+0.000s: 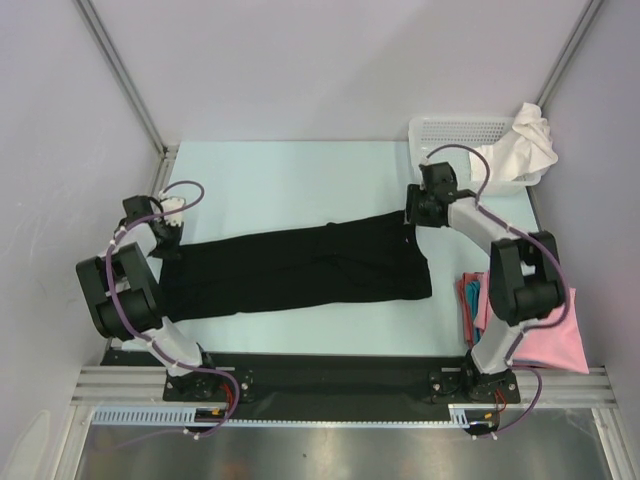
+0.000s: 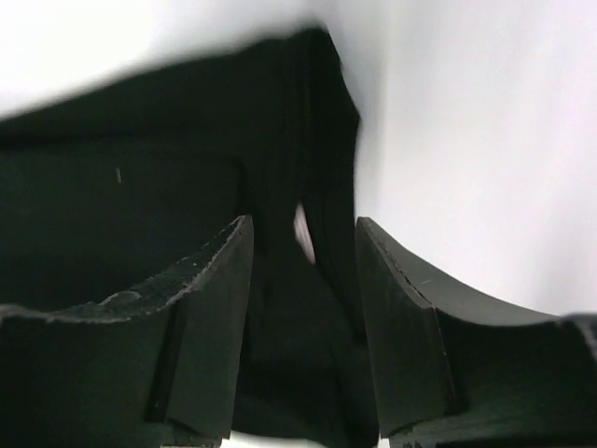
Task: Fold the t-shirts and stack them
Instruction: Fold the tshirt
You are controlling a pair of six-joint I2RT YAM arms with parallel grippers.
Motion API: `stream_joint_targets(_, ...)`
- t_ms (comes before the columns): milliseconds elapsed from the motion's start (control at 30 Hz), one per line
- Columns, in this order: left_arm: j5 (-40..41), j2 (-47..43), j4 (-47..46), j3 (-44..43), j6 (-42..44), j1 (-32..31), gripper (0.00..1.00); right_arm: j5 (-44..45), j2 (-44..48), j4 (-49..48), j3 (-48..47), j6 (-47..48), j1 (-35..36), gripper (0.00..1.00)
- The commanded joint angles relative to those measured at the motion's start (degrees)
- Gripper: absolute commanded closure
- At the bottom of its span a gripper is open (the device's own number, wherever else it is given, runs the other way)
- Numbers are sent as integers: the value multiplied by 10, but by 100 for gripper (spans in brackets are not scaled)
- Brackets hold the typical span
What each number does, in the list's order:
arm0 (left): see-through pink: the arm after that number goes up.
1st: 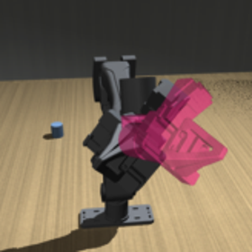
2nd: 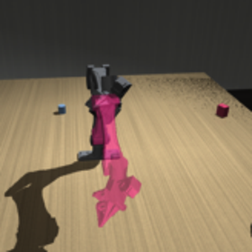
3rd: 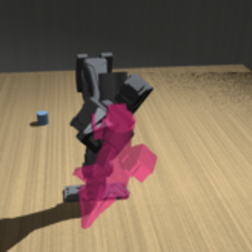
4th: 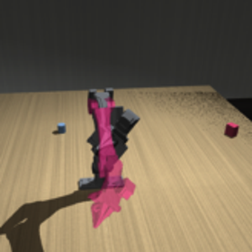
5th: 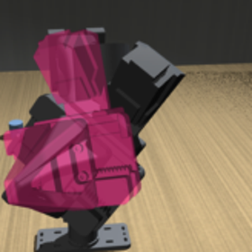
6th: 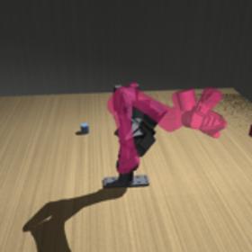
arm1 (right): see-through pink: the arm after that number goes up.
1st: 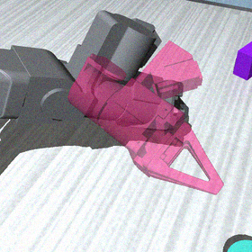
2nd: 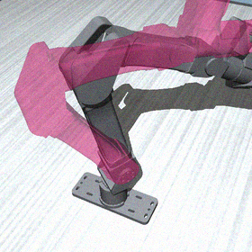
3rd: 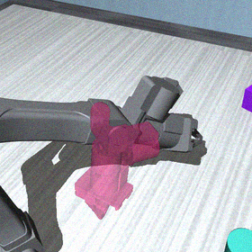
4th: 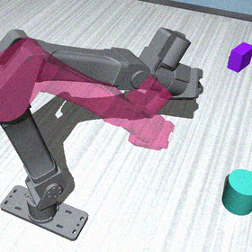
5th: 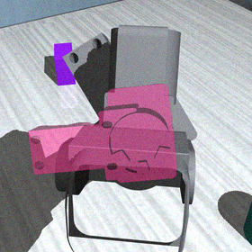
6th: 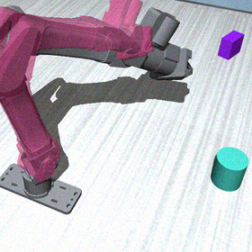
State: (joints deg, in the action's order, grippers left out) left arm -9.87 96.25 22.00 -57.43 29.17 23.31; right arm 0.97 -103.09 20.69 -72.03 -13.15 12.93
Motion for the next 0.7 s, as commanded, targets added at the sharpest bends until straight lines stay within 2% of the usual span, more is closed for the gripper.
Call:
stream_joint_targets(0,7,-33,11,-1,21,9,99,25,97,51,64,-46,1,47)
stream_joint_targets(233,-7,-40,18,15,31,9,100,3,155,55,206,-105,3,41)
stream_joint_targets(333,-16,-40,16,21,32,9,100,-4,142,38,221,-108,3,46)
stream_joint_targets(433,-23,-39,23,24,32,9,100,-36,128,24,223,-110,4,67)
stream_joint_targets(467,-27,-40,26,26,33,9,100,-40,120,21,222,-110,4,77)
stream_joint_targets(633,-68,-40,58,42,48,6,100,-41,87,11,203,-98,3,100)
stream_joint_targets(667,-80,-42,65,44,52,5,100,-38,79,9,185,-94,3,100)
